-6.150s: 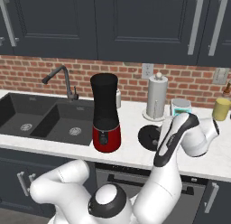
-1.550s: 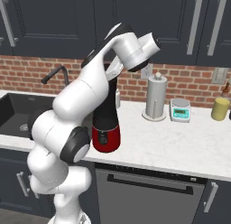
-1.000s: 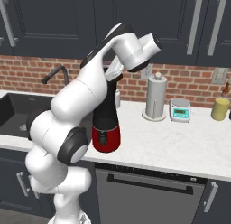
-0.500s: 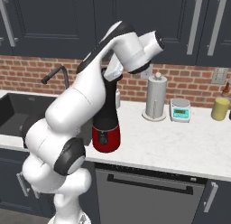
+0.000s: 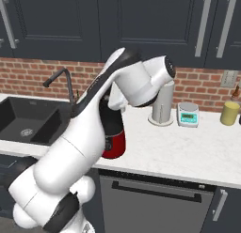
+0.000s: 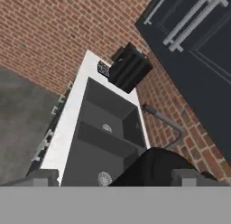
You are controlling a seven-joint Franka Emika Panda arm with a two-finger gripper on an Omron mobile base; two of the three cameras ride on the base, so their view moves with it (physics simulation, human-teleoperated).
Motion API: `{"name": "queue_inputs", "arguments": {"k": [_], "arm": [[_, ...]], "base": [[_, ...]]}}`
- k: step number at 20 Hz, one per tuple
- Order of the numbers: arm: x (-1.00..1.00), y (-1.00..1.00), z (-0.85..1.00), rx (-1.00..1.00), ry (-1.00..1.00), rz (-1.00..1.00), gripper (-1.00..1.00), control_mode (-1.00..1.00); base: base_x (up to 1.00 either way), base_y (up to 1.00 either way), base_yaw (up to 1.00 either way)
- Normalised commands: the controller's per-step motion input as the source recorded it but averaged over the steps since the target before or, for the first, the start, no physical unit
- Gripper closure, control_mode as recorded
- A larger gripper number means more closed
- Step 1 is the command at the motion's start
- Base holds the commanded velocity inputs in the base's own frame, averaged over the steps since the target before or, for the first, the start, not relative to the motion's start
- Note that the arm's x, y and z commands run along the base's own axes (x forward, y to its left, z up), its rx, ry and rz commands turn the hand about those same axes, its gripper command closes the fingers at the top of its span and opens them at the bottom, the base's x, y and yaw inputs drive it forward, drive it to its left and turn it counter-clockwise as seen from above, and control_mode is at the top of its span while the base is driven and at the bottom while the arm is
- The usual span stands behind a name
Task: Close the lid blender by securely placing the lid on top.
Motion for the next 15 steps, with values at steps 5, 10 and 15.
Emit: {"name": "queue_inputs", "arguments": {"k": [5, 10, 15], "arm": [[-1.00, 0.38, -1.00, -0.43, -0.09, 0.03, -1.00, -1.00], [-1.00, 0.88, -0.98, -0.64, -0.21, 0.03, -1.00, -1.00], [-1.00, 1.00, -0.32, -0.70, -0.49, 0.19, -1.00, -1.00]], "base": [[0.00, 0.00, 0.00], [0.00, 0.00, 0.00], [0.00, 0.00, 0.00]]}}
